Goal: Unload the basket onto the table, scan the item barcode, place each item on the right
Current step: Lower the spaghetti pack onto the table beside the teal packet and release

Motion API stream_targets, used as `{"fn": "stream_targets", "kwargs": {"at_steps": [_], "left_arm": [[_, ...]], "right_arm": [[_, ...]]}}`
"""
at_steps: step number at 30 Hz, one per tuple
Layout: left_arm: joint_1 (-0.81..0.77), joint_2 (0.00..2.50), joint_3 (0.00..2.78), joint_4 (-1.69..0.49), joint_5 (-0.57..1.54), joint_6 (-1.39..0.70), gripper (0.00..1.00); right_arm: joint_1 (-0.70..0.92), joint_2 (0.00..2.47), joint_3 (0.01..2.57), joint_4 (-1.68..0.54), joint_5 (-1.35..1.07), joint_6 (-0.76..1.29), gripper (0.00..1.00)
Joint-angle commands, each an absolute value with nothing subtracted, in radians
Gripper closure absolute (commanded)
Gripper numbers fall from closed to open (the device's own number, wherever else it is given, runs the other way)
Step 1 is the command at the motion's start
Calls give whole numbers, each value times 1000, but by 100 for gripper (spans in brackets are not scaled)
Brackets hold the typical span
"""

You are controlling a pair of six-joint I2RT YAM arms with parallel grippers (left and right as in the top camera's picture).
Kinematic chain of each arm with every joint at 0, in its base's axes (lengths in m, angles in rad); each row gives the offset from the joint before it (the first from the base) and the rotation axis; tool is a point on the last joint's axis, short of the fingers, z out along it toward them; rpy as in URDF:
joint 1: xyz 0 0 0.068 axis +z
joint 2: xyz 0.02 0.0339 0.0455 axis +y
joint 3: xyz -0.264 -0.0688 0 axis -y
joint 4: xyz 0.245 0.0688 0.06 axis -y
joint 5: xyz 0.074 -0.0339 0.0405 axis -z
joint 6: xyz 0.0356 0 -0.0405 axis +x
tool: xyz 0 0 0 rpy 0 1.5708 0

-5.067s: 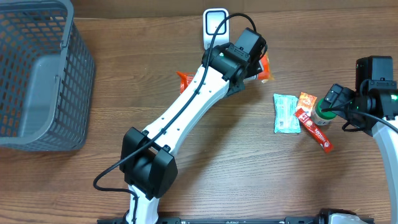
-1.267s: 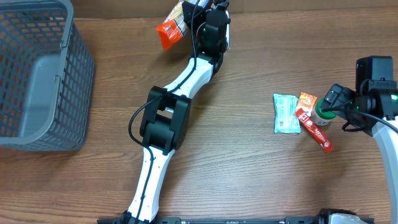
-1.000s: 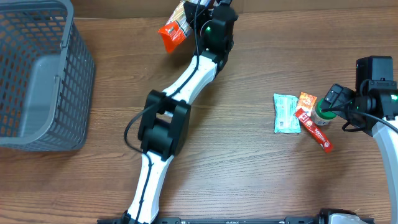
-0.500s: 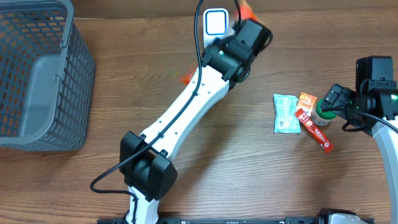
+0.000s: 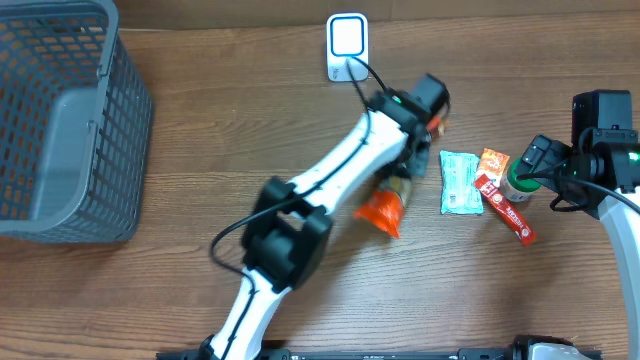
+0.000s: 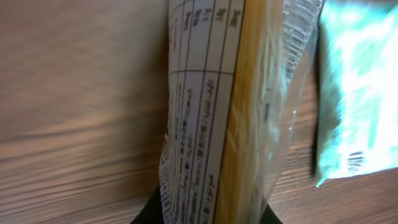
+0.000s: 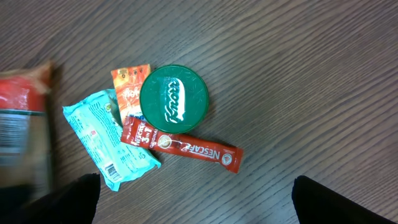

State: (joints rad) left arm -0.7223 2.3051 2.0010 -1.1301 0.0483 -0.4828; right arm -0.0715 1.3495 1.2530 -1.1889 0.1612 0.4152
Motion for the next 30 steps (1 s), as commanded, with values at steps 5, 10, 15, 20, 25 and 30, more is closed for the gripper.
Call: {"fn": "stream_targets", "kwargs": {"at_steps": [5, 10, 15, 20, 25, 30], "left_arm": [[-826, 2347, 2032, -1142, 208, -495, 58], [-838, 2341, 2043, -1161, 211, -486, 25], [-815, 2310, 2085, -1213, 187, -485, 23], [-766, 2211, 2103, -1230, 107, -485, 22], [-711, 2115, 2103, -1238, 74, -461, 21], [-637, 2079, 2103, -1320, -2, -449, 19]], "right_arm": [[-74, 1339, 1263, -1183, 164, 419, 0], [-74, 1339, 1263, -1183, 164, 419, 0], [-74, 1339, 1263, -1183, 164, 419, 0], [-74, 1339, 1263, -1183, 164, 419, 0], [-74, 1339, 1263, -1183, 164, 419, 0], [-74, 1339, 1263, -1183, 164, 419, 0]]}}
